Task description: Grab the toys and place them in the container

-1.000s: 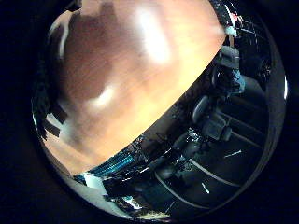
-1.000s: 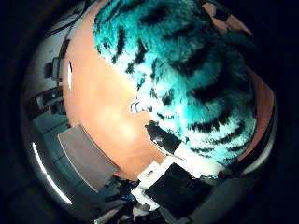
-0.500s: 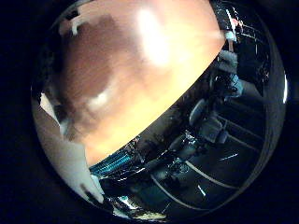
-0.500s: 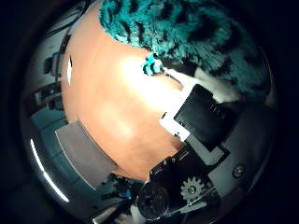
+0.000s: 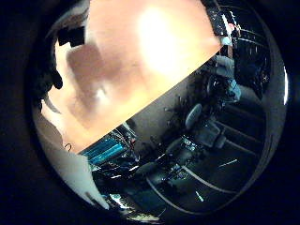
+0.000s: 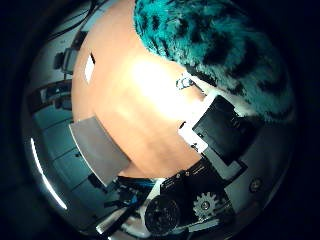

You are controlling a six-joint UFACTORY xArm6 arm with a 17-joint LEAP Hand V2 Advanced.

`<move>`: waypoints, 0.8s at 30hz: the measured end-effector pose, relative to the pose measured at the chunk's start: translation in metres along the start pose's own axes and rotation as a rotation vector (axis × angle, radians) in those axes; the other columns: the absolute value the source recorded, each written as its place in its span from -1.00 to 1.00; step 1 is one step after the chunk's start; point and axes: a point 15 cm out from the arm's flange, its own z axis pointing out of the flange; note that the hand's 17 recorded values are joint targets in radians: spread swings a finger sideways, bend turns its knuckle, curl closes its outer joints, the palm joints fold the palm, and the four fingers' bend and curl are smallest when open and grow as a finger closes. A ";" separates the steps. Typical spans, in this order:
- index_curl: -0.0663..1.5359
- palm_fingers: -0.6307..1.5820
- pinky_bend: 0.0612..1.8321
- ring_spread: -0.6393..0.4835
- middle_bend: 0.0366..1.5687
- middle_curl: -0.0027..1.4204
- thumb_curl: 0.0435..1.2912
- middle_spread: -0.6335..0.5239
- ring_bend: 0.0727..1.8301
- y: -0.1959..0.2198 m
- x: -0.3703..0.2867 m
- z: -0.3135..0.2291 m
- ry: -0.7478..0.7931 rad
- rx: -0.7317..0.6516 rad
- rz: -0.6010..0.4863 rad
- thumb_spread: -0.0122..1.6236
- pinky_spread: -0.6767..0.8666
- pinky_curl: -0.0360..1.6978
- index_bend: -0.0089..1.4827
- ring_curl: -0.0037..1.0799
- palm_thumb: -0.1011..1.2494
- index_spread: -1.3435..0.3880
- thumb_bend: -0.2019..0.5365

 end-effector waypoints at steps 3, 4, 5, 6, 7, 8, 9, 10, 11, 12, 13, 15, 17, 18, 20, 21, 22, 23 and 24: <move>0.27 0.38 -0.07 -0.42 0.30 0.39 -0.18 -0.48 0.31 0.014 -0.007 -0.030 -0.004 0.029 -0.021 0.35 -0.71 0.06 0.02 0.37 0.66 0.03 -0.49; 0.28 0.38 -0.06 -0.41 0.31 0.39 -0.17 -0.48 0.32 0.017 -0.008 -0.041 -0.002 0.040 -0.027 0.36 -0.71 0.08 0.02 0.38 0.66 0.02 -0.49; 0.29 0.37 -0.06 -0.41 0.31 0.40 -0.16 -0.48 0.32 0.021 -0.010 -0.054 -0.001 0.051 -0.030 0.36 -0.71 0.10 0.02 0.38 0.66 0.02 -0.49; 0.30 0.37 -0.06 -0.41 0.31 0.41 -0.16 -0.48 0.33 0.024 -0.013 -0.067 -0.001 0.061 -0.035 0.36 -0.71 0.11 0.03 0.39 0.65 0.02 -0.49; 0.31 0.36 -0.06 -0.40 0.31 0.42 -0.15 -0.48 0.33 0.027 -0.016 -0.081 0.001 0.077 -0.040 0.35 -0.71 0.12 0.03 0.39 0.65 0.03 -0.49; 0.32 0.36 -0.06 -0.40 0.32 0.43 -0.14 -0.49 0.34 0.031 -0.020 -0.098 0.003 0.096 -0.048 0.35 -0.72 0.14 0.03 0.40 0.66 0.03 -0.48; 0.33 0.36 -0.06 -0.40 0.32 0.43 -0.14 -0.49 0.34 0.033 -0.024 -0.112 0.005 0.111 -0.056 0.35 -0.72 0.15 0.03 0.40 0.65 0.03 -0.49; 0.33 0.36 -0.06 -0.40 0.32 0.44 -0.13 -0.49 0.34 0.036 -0.029 -0.124 0.008 0.126 -0.065 0.35 -0.72 0.16 0.03 0.40 0.65 0.03 -0.49; 0.34 0.36 -0.06 -0.40 0.32 0.44 -0.13 -0.49 0.34 0.039 -0.034 -0.138 0.010 0.140 -0.074 0.34 -0.72 0.17 0.03 0.40 0.65 0.03 -0.49; 0.34 0.35 -0.06 -0.39 0.32 0.44 -0.12 -0.49 0.35 0.042 -0.040 -0.148 0.012 0.147 -0.085 0.34 -0.72 0.18 0.03 0.40 0.65 0.03 -0.49; 0.35 0.35 -0.06 -0.39 0.32 0.45 -0.11 -0.49 0.35 0.045 -0.046 -0.160 0.015 0.157 -0.097 0.34 -0.72 0.18 0.04 0.40 0.65 0.03 -0.49; 0.36 0.35 -0.06 -0.39 0.32 0.45 -0.11 -0.49 0.35 0.053 -0.060 -0.186 0.024 0.184 -0.124 0.33 -0.72 0.20 0.04 0.40 0.65 0.03 -0.49; 0.36 0.35 -0.07 -0.39 0.32 0.46 -0.10 -0.49 0.35 0.061 -0.072 -0.209 0.033 0.214 -0.147 0.33 -0.73 0.21 0.03 0.40 0.65 0.03 -0.49; 0.36 0.35 -0.07 -0.39 0.32 0.46 -0.10 -0.49 0.35 0.066 -0.079 -0.220 0.037 0.227 -0.160 0.33 -0.73 0.21 0.03 0.40 0.65 0.03 -0.49; 0.37 0.35 -0.07 -0.39 0.32 0.47 -0.09 -0.50 0.36 0.073 -0.093 -0.235 0.041 0.245 -0.187 0.33 -0.74 0.23 0.03 0.40 0.65 0.03 -0.49; 0.37 0.35 -0.07 -0.39 0.32 0.47 -0.09 -0.50 0.36 0.077 -0.100 -0.242 0.043 0.253 -0.200 0.33 -0.74 0.23 0.03 0.40 0.65 0.03 -0.49; 0.37 0.35 -0.08 -0.39 0.32 0.47 -0.09 -0.50 0.36 0.081 -0.106 -0.247 0.044 0.257 -0.213 0.33 -0.74 0.23 0.03 0.40 0.65 0.03 -0.48; 0.38 0.35 -0.08 -0.39 0.32 0.47 -0.08 -0.50 0.36 0.085 -0.113 -0.251 0.044 0.261 -0.227 0.33 -0.74 0.24 0.03 0.40 0.66 0.03 -0.49; 0.38 0.35 -0.08 -0.39 0.32 0.48 -0.08 -0.50 0.36 0.089 -0.120 -0.257 0.046 0.269 -0.237 0.33 -0.74 0.24 0.03 0.40 0.66 0.03 -0.49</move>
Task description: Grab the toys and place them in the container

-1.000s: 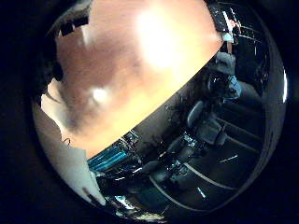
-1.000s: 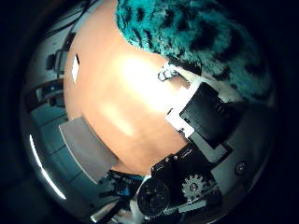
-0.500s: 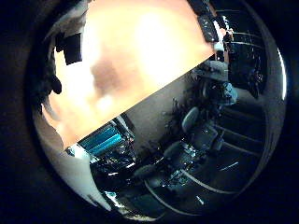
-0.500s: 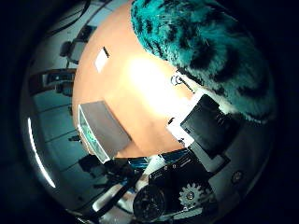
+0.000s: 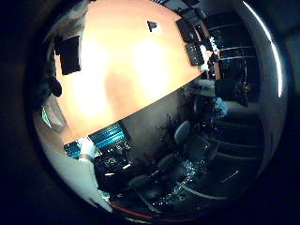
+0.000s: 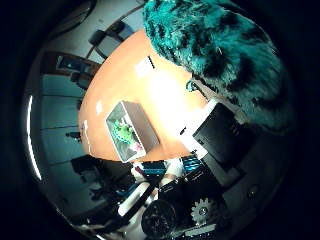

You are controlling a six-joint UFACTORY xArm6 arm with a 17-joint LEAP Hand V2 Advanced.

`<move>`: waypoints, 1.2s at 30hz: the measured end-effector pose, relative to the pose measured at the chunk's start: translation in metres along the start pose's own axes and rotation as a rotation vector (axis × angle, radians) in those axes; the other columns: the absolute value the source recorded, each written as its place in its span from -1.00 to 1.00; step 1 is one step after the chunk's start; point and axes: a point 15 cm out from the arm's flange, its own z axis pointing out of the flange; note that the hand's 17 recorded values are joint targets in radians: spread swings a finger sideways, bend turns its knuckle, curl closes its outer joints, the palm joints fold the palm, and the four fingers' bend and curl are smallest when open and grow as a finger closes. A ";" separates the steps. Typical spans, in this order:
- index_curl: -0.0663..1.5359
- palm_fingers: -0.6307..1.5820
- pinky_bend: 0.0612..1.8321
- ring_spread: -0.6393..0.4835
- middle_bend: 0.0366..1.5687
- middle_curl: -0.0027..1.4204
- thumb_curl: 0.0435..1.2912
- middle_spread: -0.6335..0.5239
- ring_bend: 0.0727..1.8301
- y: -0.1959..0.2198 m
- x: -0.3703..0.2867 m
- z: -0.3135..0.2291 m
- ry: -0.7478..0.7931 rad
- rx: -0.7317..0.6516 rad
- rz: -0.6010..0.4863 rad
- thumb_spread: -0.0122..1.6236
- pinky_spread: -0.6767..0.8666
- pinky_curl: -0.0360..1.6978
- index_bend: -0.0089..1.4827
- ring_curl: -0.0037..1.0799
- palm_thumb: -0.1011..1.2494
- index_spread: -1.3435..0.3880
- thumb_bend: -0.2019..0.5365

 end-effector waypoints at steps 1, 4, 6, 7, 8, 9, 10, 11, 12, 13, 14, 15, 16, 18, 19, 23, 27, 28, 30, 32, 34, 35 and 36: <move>0.38 0.35 -0.08 -0.39 0.32 0.48 -0.07 -0.50 0.36 0.000 -0.007 -0.005 0.000 0.007 -0.011 0.32 -0.75 0.24 0.03 0.40 0.65 0.03 -0.49; 0.38 0.35 -0.09 -0.39 0.31 0.48 -0.06 -0.50 0.36 0.002 -0.029 -0.016 -0.003 0.025 -0.038 0.31 -0.75 0.25 0.02 0.40 0.64 0.03 -0.49; 0.39 0.35 -0.10 -0.39 0.31 0.48 -0.05 -0.50 0.36 0.003 -0.046 -0.022 -0.004 0.032 -0.061 0.31 -0.75 0.26 0.02 0.39 0.64 0.03 -0.49; 0.39 0.35 -0.10 -0.39 0.31 0.48 -0.05 -0.50 0.36 0.004 -0.055 -0.026 -0.006 0.038 -0.072 0.31 -0.76 0.26 0.02 0.39 0.64 0.03 -0.49; 0.39 0.35 -0.10 -0.39 0.31 0.49 -0.05 -0.51 0.36 0.005 -0.064 -0.030 -0.008 0.047 -0.083 0.31 -0.76 0.26 0.01 0.39 0.64 0.02 -0.49; 0.39 0.35 -0.10 -0.39 0.31 0.49 -0.05 -0.51 0.35 0.006 -0.071 -0.033 -0.011 0.054 -0.091 0.31 -0.76 0.26 0.01 0.39 0.64 0.02 -0.49; 0.39 0.35 -0.10 -0.39 0.31 0.49 -0.04 -0.51 0.35 0.006 -0.079 -0.036 -0.014 0.061 -0.097 0.31 -0.76 0.26 0.01 0.39 0.64 0.02 -0.49; 0.39 0.36 -0.11 -0.39 0.31 0.49 -0.04 -0.51 0.35 0.006 -0.087 -0.039 -0.017 0.070 -0.105 0.30 -0.76 0.27 0.01 0.39 0.64 0.02 -0.49; 0.39 0.36 -0.11 -0.39 0.30 0.49 -0.04 -0.51 0.35 0.006 -0.095 -0.041 -0.021 0.075 -0.114 0.30 -0.76 0.27 0.01 0.39 0.64 0.02 -0.49; 0.39 0.36 -0.11 -0.39 0.30 0.49 -0.04 -0.51 0.35 0.007 -0.104 -0.045 -0.025 0.085 -0.124 0.30 -0.77 0.27 0.01 0.39 0.64 0.02 -0.49; 0.39 0.36 -0.11 -0.39 0.30 0.49 -0.04 -0.51 0.35 0.007 -0.114 -0.047 -0.030 0.091 -0.137 0.30 -0.77 0.27 0.01 0.39 0.64 0.02 -0.49; 0.39 0.36 -0.11 -0.39 0.30 0.49 -0.04 -0.51 0.35 0.007 -0.123 -0.050 -0.034 0.098 -0.145 0.30 -0.77 0.27 0.00 0.39 0.64 0.02 -0.49; 0.39 0.36 -0.12 -0.39 0.30 0.49 -0.04 -0.51 0.35 0.008 -0.132 -0.052 -0.038 0.103 -0.156 0.30 -0.77 0.27 0.00 0.39 0.64 0.02 -0.49; 0.39 0.36 -0.12 -0.39 0.29 0.49 -0.04 -0.51 0.35 0.009 -0.154 -0.056 -0.049 0.114 -0.184 0.30 -0.77 0.28 0.00 0.39 0.64 0.02 -0.49; 0.40 0.36 -0.12 -0.39 0.29 0.49 -0.04 -0.51 0.35 0.011 -0.165 -0.058 -0.054 0.120 -0.199 0.30 -0.77 0.28 0.00 0.39 0.64 0.02 -0.49; 0.40 0.36 -0.13 -0.39 0.29 0.50 -0.03 -0.51 0.35 0.017 -0.204 -0.067 -0.077 0.147 -0.253 0.29 -0.77 0.28 -0.02 0.39 0.64 0.02 -0.50; 0.40 0.36 -0.13 -0.40 0.29 0.50 -0.03 -0.52 0.35 0.025 -0.236 -0.069 -0.116 0.148 -0.283 0.28 -0.77 0.29 -0.02 0.40 0.64 0.02 -0.49; 0.40 0.36 -0.13 -0.40 0.29 0.50 -0.03 -0.52 0.35 0.027 -0.243 -0.070 -0.124 0.147 -0.292 0.28 -0.77 0.29 -0.02 0.40 0.64 0.01 -0.49; 0.41 0.36 -0.13 -0.40 0.28 0.50 -0.03 -0.52 0.35 0.033 -0.262 -0.072 -0.140 0.150 -0.320 0.28 -0.77 0.29 -0.03 0.40 0.64 0.01 -0.49; 0.41 0.36 -0.13 -0.40 0.28 0.50 -0.02 -0.52 0.34 0.036 -0.282 -0.076 -0.157 0.169 -0.350 0.27 -0.77 0.29 -0.03 0.40 0.64 0.01 -0.49; 0.41 0.36 -0.13 -0.40 0.28 0.51 -0.02 -0.52 0.34 0.037 -0.296 -0.075 -0.171 0.177 -0.369 0.27 -0.77 0.29 -0.03 0.41 0.63 0.01 -0.50; 0.41 0.36 -0.13 -0.40 0.27 0.51 -0.02 -0.52 0.35 0.038 -0.303 -0.068 -0.181 0.167 -0.376 0.27 -0.77 0.29 -0.02 0.41 0.63 0.01 -0.49; 0.42 0.36 -0.13 -0.40 0.27 0.51 -0.02 -0.52 0.35 0.039 -0.311 -0.061 -0.197 0.161 -0.380 0.27 -0.77 0.29 -0.03 0.41 0.63 0.01 -0.49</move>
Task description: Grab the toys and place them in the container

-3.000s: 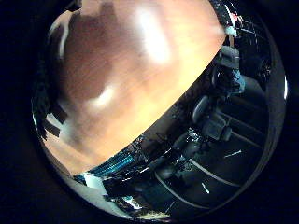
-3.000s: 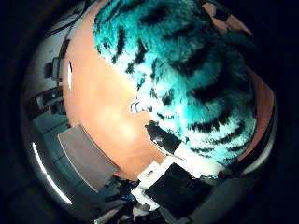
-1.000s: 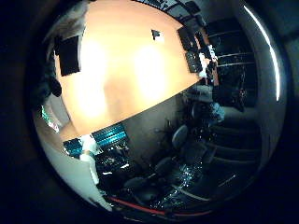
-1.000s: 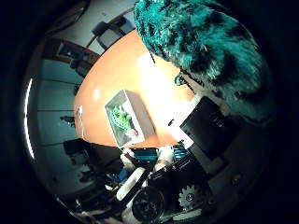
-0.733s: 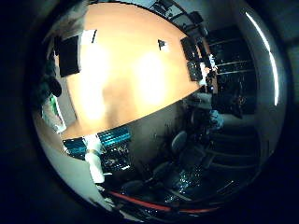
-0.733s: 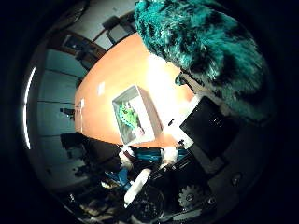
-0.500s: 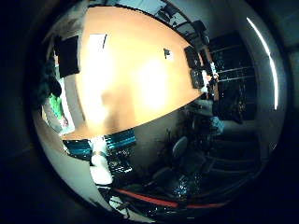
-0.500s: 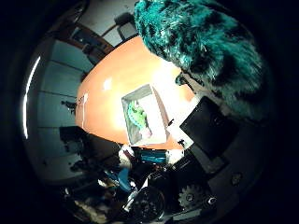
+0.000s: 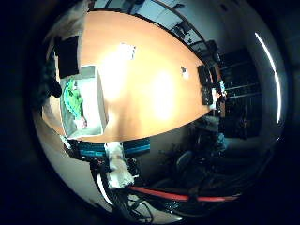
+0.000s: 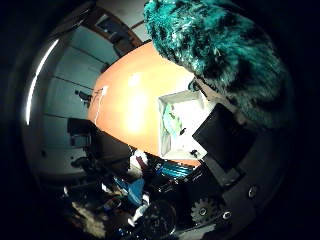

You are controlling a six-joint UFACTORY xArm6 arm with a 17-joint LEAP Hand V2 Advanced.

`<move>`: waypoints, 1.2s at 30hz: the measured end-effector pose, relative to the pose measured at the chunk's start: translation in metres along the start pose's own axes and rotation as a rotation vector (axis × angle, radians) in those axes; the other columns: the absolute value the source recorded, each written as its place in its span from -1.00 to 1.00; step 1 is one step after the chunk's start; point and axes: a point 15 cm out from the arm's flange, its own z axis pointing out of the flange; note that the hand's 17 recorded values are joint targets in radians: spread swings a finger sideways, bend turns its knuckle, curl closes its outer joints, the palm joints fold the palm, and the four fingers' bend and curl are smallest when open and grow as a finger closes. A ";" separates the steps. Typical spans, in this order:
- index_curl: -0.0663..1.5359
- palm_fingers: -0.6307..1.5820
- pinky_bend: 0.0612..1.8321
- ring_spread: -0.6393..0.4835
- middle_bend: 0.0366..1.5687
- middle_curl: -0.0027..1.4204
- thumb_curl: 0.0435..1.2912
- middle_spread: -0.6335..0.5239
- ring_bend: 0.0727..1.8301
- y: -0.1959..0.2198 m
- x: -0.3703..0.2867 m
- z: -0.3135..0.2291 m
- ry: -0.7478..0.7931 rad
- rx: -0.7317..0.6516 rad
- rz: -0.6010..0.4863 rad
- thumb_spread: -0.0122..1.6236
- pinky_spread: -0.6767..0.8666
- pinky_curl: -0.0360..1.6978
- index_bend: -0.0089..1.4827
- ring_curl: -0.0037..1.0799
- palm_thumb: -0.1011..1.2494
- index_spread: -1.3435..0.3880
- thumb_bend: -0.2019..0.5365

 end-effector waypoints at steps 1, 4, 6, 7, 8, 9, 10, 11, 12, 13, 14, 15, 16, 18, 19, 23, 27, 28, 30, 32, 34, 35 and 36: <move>0.42 0.36 -0.13 -0.40 0.27 0.51 -0.02 -0.52 0.35 -0.002 -0.006 0.007 -0.019 0.004 -0.002 0.27 -0.77 0.29 -0.03 0.41 0.63 0.00 -0.49; 0.42 0.36 -0.13 -0.40 0.26 0.52 -0.01 -0.53 0.35 -0.006 -0.021 0.031 -0.071 0.026 -0.001 0.27 -0.78 0.29 -0.03 0.41 0.63 0.00 -0.49; 0.43 0.36 -0.13 -0.40 0.26 0.52 -0.01 -0.53 0.35 -0.002 -0.025 0.051 -0.088 0.015 0.007 0.27 -0.78 0.29 -0.03 0.41 0.63 0.00 -0.49; 0.43 0.36 -0.13 -0.40 0.26 0.52 -0.01 -0.53 0.34 0.001 -0.027 0.063 -0.091 0.002 0.011 0.27 -0.78 0.29 -0.04 0.41 0.63 0.00 -0.49; 0.43 0.36 -0.13 -0.40 0.26 0.52 -0.01 -0.53 0.34 0.005 -0.028 0.075 -0.091 -0.014 0.015 0.27 -0.78 0.29 -0.04 0.41 0.63 -0.01 -0.49; 0.43 0.36 -0.13 -0.40 0.26 0.53 -0.01 -0.54 0.34 0.008 -0.029 0.085 -0.093 -0.023 0.016 0.27 -0.79 0.29 -0.04 0.40 0.62 -0.01 -0.49; 0.43 0.36 -0.13 -0.40 0.26 0.53 -0.01 -0.54 0.34 0.010 -0.031 0.091 -0.096 -0.023 0.014 0.27 -0.79 0.29 -0.04 0.40 0.62 -0.01 -0.49; 0.43 0.36 -0.13 -0.40 0.26 0.53 0.00 -0.54 0.34 0.010 -0.033 0.097 -0.098 -0.020 0.012 0.28 -0.79 0.29 -0.04 0.40 0.62 -0.01 -0.49; 0.43 0.36 -0.13 -0.40 0.26 0.53 0.00 -0.54 0.34 0.010 -0.035 0.101 -0.101 -0.016 0.009 0.28 -0.79 0.30 -0.04 0.40 0.62 -0.01 -0.49; 0.43 0.36 -0.13 -0.40 0.25 0.53 0.00 -0.54 0.34 0.010 -0.037 0.105 -0.102 -0.015 0.006 0.28 -0.79 0.30 -0.04 0.40 0.62 -0.01 -0.49; 0.43 0.36 -0.13 -0.40 0.25 0.53 0.00 -0.54 0.34 0.011 -0.038 0.109 -0.103 -0.018 0.004 0.28 -0.79 0.30 -0.04 0.40 0.62 -0.01 -0.49; 0.43 0.36 -0.13 -0.41 0.26 0.53 0.00 -0.54 0.33 0.012 -0.039 0.113 -0.103 -0.021 0.003 0.28 -0.79 0.30 -0.05 0.40 0.62 -0.01 -0.49; 0.44 0.35 -0.13 -0.42 0.26 0.53 0.00 -0.54 0.33 0.013 -0.039 0.118 -0.102 -0.027 0.002 0.28 -0.79 0.29 -0.05 0.40 0.61 -0.01 -0.50; 0.43 0.35 -0.13 -0.42 0.24 0.53 -0.01 -0.54 0.32 0.018 -0.040 0.128 -0.100 -0.046 0.002 0.28 -0.79 0.29 -0.06 0.39 0.57 -0.01 -0.51; 0.43 0.34 -0.14 -0.42 0.24 0.52 -0.02 -0.54 0.31 0.020 -0.040 0.133 -0.099 -0.052 0.002 0.29 -0.80 0.28 -0.07 0.39 0.55 -0.01 -0.51; 0.34 0.17 -0.31 -0.38 0.14 0.39 -0.16 -0.49 0.22 0.027 -0.039 0.144 -0.096 -0.075 0.002 0.41 -0.78 0.22 -0.27 0.31 0.36 0.01 -0.54; 0.14 -0.18 -0.49 -0.24 -0.16 0.18 -0.35 -0.33 0.01 0.039 -0.037 0.150 -0.089 -0.122 -0.007 0.46 -0.39 0.20 -0.49 0.14 0.18 0.03 -0.54; 0.12 -0.19 -0.50 -0.22 -0.17 0.15 -0.36 -0.31 -0.01 0.041 -0.037 0.150 -0.087 -0.134 -0.011 0.46 -0.34 0.20 -0.50 0.12 0.16 0.03 -0.53; 0.01 -0.24 -0.52 -0.11 -0.31 0.04 -0.42 -0.22 -0.13 0.043 -0.036 0.150 -0.086 -0.138 -0.015 0.45 -0.08 0.16 -0.56 0.01 0.11 0.04 -0.53; -0.09 -0.24 -0.55 0.01 -0.41 -0.06 -0.47 -0.14 -0.23 0.043 -0.036 0.150 -0.085 -0.139 -0.017 0.43 0.16 0.09 -0.61 -0.09 0.09 0.04 -0.52; -0.15 -0.24 -0.57 0.09 -0.48 -0.14 -0.50 -0.09 -0.30 0.044 -0.036 0.149 -0.084 -0.142 -0.021 0.42 0.30 0.04 -0.65 -0.16 0.08 0.03 -0.52; -0.19 -0.23 -0.58 0.14 -0.52 -0.17 -0.51 -0.07 -0.33 0.044 -0.036 0.148 -0.084 -0.144 -0.022 0.42 0.37 0.00 -0.67 -0.19 0.08 0.04 -0.51; -0.22 -0.22 -0.59 0.17 -0.54 -0.21 -0.52 -0.05 -0.36 0.044 -0.036 0.146 -0.084 -0.144 -0.023 0.41 0.42 -0.03 -0.68 -0.23 0.07 0.04 -0.51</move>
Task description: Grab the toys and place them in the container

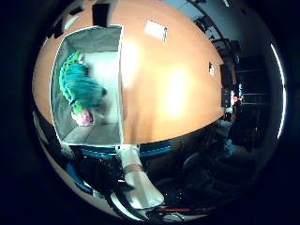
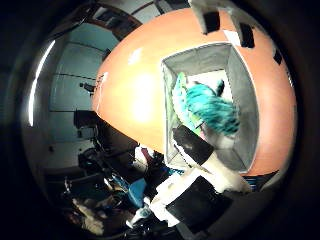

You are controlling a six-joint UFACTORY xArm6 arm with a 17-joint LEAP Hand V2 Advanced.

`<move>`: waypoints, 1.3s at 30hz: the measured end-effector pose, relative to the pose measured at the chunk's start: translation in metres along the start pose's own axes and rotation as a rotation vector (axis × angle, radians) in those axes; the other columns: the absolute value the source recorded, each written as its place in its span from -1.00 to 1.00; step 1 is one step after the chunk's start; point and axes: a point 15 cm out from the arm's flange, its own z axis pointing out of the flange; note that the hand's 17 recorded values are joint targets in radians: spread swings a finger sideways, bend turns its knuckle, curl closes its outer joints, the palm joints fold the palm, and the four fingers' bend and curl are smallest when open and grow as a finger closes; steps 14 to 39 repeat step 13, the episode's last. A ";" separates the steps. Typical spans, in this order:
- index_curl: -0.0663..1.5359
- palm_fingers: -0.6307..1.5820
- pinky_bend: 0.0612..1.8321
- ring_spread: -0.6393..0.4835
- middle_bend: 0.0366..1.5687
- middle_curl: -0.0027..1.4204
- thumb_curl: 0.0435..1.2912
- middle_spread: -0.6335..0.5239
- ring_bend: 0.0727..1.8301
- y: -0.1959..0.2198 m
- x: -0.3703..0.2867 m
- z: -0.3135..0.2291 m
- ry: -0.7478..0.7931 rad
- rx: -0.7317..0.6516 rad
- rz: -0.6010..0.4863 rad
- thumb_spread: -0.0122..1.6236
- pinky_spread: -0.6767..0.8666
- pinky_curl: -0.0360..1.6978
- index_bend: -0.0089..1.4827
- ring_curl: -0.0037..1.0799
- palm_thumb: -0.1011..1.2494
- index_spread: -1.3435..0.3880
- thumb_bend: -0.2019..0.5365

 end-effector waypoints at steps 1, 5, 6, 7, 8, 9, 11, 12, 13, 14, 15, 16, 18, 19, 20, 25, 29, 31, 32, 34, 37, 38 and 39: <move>-0.24 -0.21 -0.60 0.19 -0.56 -0.23 -0.52 -0.04 -0.37 0.000 0.000 -0.001 0.000 0.000 0.000 0.41 0.46 -0.05 -0.70 -0.25 0.07 0.04 -0.51; -0.32 -0.15 -0.66 0.25 -0.63 -0.32 -0.54 -0.02 -0.43 0.002 0.000 -0.006 0.000 0.008 -0.002 0.40 0.56 -0.14 -0.73 -0.34 0.08 0.04 -0.51; -0.33 -0.14 -0.68 0.25 -0.64 -0.34 -0.55 -0.02 -0.45 0.004 0.000 -0.008 0.000 0.008 -0.001 0.40 0.57 -0.16 -0.73 -0.36 0.08 0.04 -0.51; -0.34 -0.13 -0.70 0.25 -0.65 -0.35 -0.55 -0.02 -0.46 0.006 0.001 -0.010 0.001 0.009 0.000 0.40 0.58 -0.18 -0.73 -0.38 0.08 0.04 -0.51; -0.35 -0.12 -0.70 0.26 -0.65 -0.36 -0.55 -0.02 -0.47 0.007 0.002 -0.011 0.002 0.011 0.000 0.40 0.59 -0.19 -0.73 -0.40 0.08 0.05 -0.51; -0.36 -0.11 -0.72 0.26 -0.65 -0.37 -0.55 -0.02 -0.48 0.008 0.003 -0.012 0.003 0.013 0.001 0.40 0.60 -0.21 -0.73 -0.41 0.08 0.04 -0.51; -0.37 -0.09 -0.75 0.26 -0.66 -0.38 -0.56 -0.02 -0.50 0.010 0.002 -0.016 0.000 0.018 0.000 0.40 0.60 -0.24 -0.72 -0.44 0.09 0.05 -0.50; -0.38 -0.08 -0.76 0.26 -0.66 -0.39 -0.56 -0.02 -0.51 0.013 0.001 -0.019 -0.002 0.022 -0.001 0.40 0.59 -0.25 -0.73 -0.45 0.09 0.05 -0.50; -0.38 -0.07 -0.79 0.26 -0.67 -0.40 -0.57 -0.02 -0.52 0.015 0.000 -0.022 -0.004 0.024 -0.004 0.40 0.59 -0.27 -0.73 -0.47 0.09 0.05 -0.51; -0.38 -0.07 -0.79 0.26 -0.67 -0.40 -0.57 -0.02 -0.52 0.015 0.000 -0.022 -0.004 0.024 -0.004 0.40 0.59 -0.27 -0.73 -0.47 0.09 0.05 -0.51; -0.38 -0.07 -0.79 0.26 -0.67 -0.40 -0.57 -0.02 -0.52 0.015 0.000 -0.022 -0.004 0.024 -0.004 0.40 0.59 -0.27 -0.73 -0.47 0.09 0.05 -0.51; -0.38 -0.07 -0.79 0.26 -0.67 -0.40 -0.57 -0.02 -0.52 0.015 0.000 -0.022 -0.004 0.024 -0.004 0.40 0.59 -0.27 -0.73 -0.47 0.09 0.05 -0.51; -0.38 -0.07 -0.79 0.26 -0.67 -0.40 -0.57 -0.02 -0.52 0.015 0.000 -0.022 -0.004 0.024 -0.004 0.40 0.59 -0.27 -0.73 -0.47 0.09 0.05 -0.51; -0.38 -0.07 -0.79 0.26 -0.67 -0.40 -0.57 -0.02 -0.52 0.015 0.000 -0.022 -0.004 0.024 -0.004 0.40 0.59 -0.27 -0.73 -0.47 0.09 0.05 -0.51; -0.38 -0.07 -0.79 0.26 -0.67 -0.40 -0.57 -0.02 -0.52 0.015 0.000 -0.022 -0.004 0.024 -0.004 0.40 0.59 -0.27 -0.73 -0.47 0.09 0.05 -0.51; -0.38 -0.07 -0.79 0.26 -0.67 -0.40 -0.57 -0.02 -0.52 0.015 0.000 -0.022 -0.004 0.024 -0.004 0.40 0.59 -0.27 -0.73 -0.47 0.09 0.05 -0.51; -0.38 -0.07 -0.79 0.26 -0.67 -0.40 -0.57 -0.02 -0.52 0.015 0.000 -0.022 -0.004 0.024 -0.004 0.40 0.59 -0.27 -0.73 -0.47 0.09 0.05 -0.51; -0.38 -0.07 -0.79 0.26 -0.67 -0.40 -0.57 -0.02 -0.52 0.015 0.000 -0.022 -0.004 0.024 -0.004 0.40 0.59 -0.27 -0.73 -0.47 0.09 0.05 -0.51; -0.38 -0.07 -0.79 0.26 -0.67 -0.40 -0.57 -0.02 -0.52 0.015 0.000 -0.022 -0.004 0.024 -0.004 0.40 0.59 -0.27 -0.73 -0.47 0.09 0.05 -0.51; -0.38 -0.07 -0.79 0.26 -0.67 -0.40 -0.57 -0.02 -0.52 0.015 0.000 -0.022 -0.004 0.024 -0.004 0.40 0.59 -0.27 -0.73 -0.47 0.09 0.05 -0.51; -0.38 -0.07 -0.79 0.26 -0.67 -0.40 -0.57 -0.02 -0.52 0.015 0.000 -0.022 -0.004 0.024 -0.004 0.40 0.59 -0.27 -0.73 -0.47 0.09 0.05 -0.51; -0.38 -0.07 -0.79 0.26 -0.67 -0.40 -0.57 -0.02 -0.52 0.015 0.000 -0.022 -0.004 0.024 -0.004 0.40 0.59 -0.27 -0.73 -0.47 0.09 0.05 -0.51; -0.38 -0.07 -0.79 0.26 -0.67 -0.40 -0.57 -0.02 -0.52 0.015 0.000 -0.022 -0.004 0.024 -0.004 0.40 0.59 -0.27 -0.73 -0.47 0.09 0.05 -0.51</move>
